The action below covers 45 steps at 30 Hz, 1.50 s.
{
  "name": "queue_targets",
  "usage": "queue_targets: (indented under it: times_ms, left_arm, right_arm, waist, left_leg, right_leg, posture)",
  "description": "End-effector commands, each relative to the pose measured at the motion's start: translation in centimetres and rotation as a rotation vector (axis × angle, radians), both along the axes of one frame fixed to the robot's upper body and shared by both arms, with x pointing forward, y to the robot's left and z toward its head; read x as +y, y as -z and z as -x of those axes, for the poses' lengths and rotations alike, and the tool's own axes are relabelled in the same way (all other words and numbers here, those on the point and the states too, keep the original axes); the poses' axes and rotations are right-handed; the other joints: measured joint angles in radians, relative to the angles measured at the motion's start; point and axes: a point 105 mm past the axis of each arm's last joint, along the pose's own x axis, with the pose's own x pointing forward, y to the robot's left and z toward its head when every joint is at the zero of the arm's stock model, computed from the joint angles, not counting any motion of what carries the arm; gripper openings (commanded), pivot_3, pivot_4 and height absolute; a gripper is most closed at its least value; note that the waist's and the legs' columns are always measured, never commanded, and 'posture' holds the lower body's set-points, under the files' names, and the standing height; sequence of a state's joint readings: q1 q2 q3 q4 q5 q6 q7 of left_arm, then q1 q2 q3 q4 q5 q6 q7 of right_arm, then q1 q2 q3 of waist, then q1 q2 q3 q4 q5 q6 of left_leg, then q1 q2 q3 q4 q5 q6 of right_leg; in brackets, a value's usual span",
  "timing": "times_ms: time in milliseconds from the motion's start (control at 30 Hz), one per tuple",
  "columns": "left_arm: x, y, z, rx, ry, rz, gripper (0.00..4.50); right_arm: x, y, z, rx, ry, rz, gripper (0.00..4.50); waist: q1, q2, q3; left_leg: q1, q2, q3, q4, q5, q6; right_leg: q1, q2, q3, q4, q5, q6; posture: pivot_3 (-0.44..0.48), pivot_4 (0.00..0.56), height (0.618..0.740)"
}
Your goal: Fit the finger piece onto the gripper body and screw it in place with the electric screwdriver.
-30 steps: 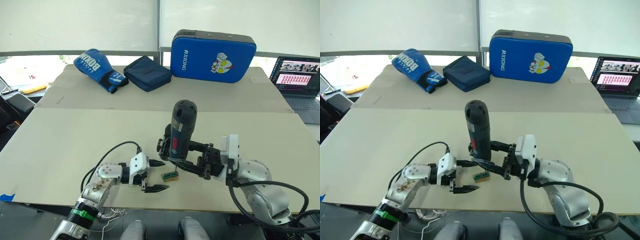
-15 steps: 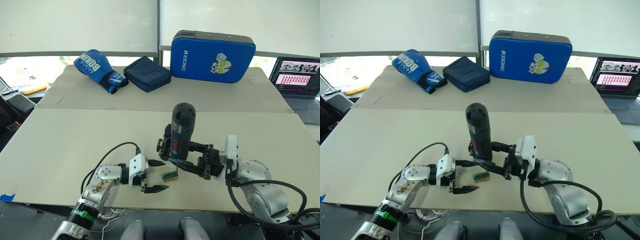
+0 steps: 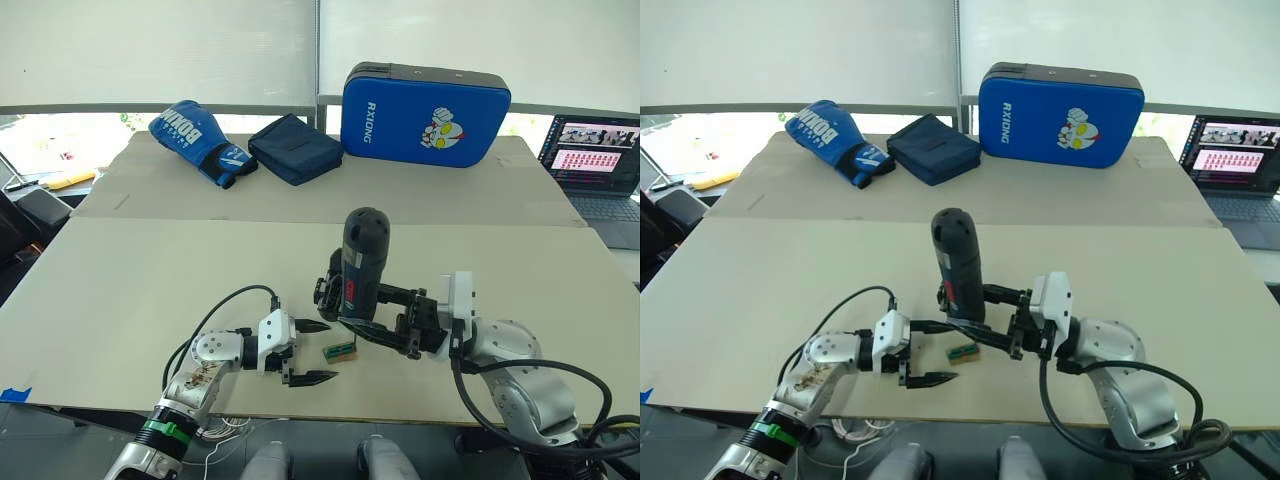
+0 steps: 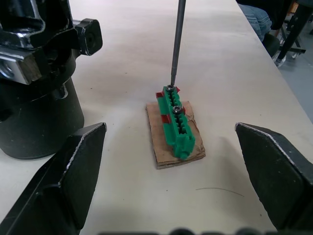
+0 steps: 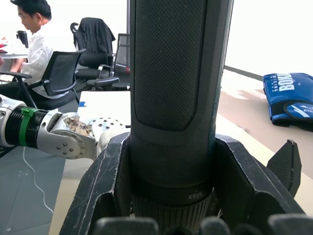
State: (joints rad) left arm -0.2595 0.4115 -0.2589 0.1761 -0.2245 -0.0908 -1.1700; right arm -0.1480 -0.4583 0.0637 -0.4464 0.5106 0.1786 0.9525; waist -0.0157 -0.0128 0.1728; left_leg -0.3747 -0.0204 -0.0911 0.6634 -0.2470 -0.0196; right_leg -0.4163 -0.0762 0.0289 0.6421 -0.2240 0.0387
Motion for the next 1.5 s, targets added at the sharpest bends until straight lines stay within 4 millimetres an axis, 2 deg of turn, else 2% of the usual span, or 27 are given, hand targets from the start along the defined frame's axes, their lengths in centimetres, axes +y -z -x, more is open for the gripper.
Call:
queue_targets:
  times_ms: [33, 267, 900, 1133, 1500]
  left_arm:
    - [0.1, 1.8, 0.6, 0.062, 0.001, -0.032, 4.5]
    - [0.0, 2.0, 0.7, 0.066, 0.002, -0.029, 4.5]
    - [0.2, 2.2, 0.8, 0.072, -0.003, -0.029, 4.5]
    - [0.1, 2.2, 0.8, 0.071, -0.005, -0.027, 4.5]
    - [0.0, 2.1, 0.8, 0.069, -0.001, -0.019, 4.5]
  right_arm:
    - [0.3, -1.4, 0.5, -0.08, -0.019, -0.03, 1.93]
    - [0.4, -1.2, 0.5, -0.072, -0.024, -0.024, 1.93]
    - [0.9, -0.7, 0.5, -0.054, -0.042, -0.006, 1.93]
    - [0.7, -0.2, -0.3, -0.05, -0.008, 0.009, 1.93]
    - [0.8, -0.4, 0.0, -0.039, -0.025, -0.009, 1.93]
  waist:
    - [0.0, 0.0, 0.0]
    - [0.0, 0.0, 0.0]
    - [0.0, 0.0, 0.0]
    - [0.0, 0.0, -0.001]
    - [0.0, 0.0, -0.001]
  left_leg:
    - [0.0, 0.0, 0.0, 0.0, 0.0, 0.0]
    - [0.006, 0.0, 0.0, -0.001, 0.0, 0.0]
    - [0.007, 0.0, 0.0, -0.001, 0.0, 0.0]
    - [0.007, 0.0, 0.0, -0.001, 0.0, 0.0]
    - [0.007, 0.0, 0.0, -0.001, 0.0, 0.0]
  right_leg:
    - [0.001, 0.0, 0.0, 0.0, 0.0, 0.0]
    - [0.008, 0.0, 0.0, -0.002, -0.003, 0.004]
    - [0.008, 0.0, 0.0, -0.002, -0.003, 0.005]
    - [0.009, 0.0, 0.0, -0.002, -0.004, 0.006]
    - [0.009, 0.0, 0.0, -0.002, -0.005, 0.007]
  posture:
    - [0.0, 0.15, 0.74]
    - [0.0, 0.15, 0.74]
    - [0.0, 0.15, 0.74]
    - [0.0, 0.15, 0.74]
    - [0.0, 0.15, 0.74]
